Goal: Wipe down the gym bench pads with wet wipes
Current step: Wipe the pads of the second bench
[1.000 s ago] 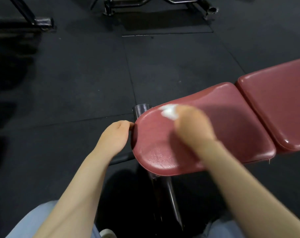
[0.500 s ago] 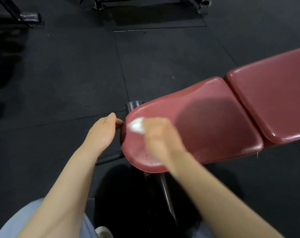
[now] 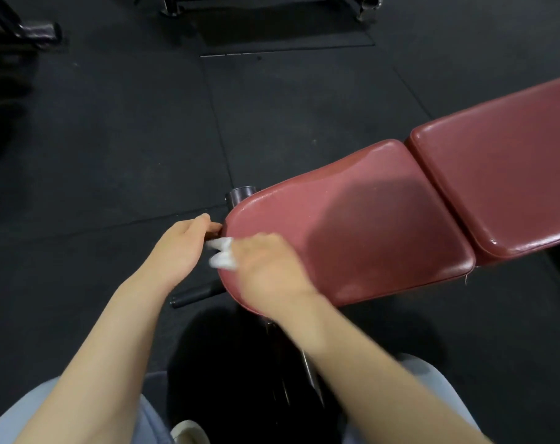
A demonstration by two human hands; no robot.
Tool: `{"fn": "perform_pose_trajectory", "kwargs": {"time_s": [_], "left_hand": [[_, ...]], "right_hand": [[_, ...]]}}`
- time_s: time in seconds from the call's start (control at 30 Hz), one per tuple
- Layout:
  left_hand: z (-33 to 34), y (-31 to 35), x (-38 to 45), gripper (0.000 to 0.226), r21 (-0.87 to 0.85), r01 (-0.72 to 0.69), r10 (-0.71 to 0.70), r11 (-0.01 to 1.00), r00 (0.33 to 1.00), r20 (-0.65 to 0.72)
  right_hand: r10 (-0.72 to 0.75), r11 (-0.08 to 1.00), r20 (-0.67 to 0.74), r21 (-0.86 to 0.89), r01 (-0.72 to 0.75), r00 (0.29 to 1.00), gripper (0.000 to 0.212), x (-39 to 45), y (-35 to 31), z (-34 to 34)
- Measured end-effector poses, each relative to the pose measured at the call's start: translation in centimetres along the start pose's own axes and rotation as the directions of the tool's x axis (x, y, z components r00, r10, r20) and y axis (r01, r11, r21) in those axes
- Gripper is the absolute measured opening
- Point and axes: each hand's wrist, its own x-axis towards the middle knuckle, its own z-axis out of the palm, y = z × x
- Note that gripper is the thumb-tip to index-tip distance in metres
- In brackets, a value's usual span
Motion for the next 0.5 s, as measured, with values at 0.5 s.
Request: {"fn": "perform_pose_trajectory", "kwargs": {"time_s": [0.5], "left_hand": [[-0.2, -1.1, -0.6, 0.049, 0.162, -0.142, 0.146, 0.976, 0.989, -0.014]], "right_hand": [[0.101, 0.995, -0.036, 0.006, -0.101, 0.994, 0.043, -2.2, -2.2, 1.5]]}}
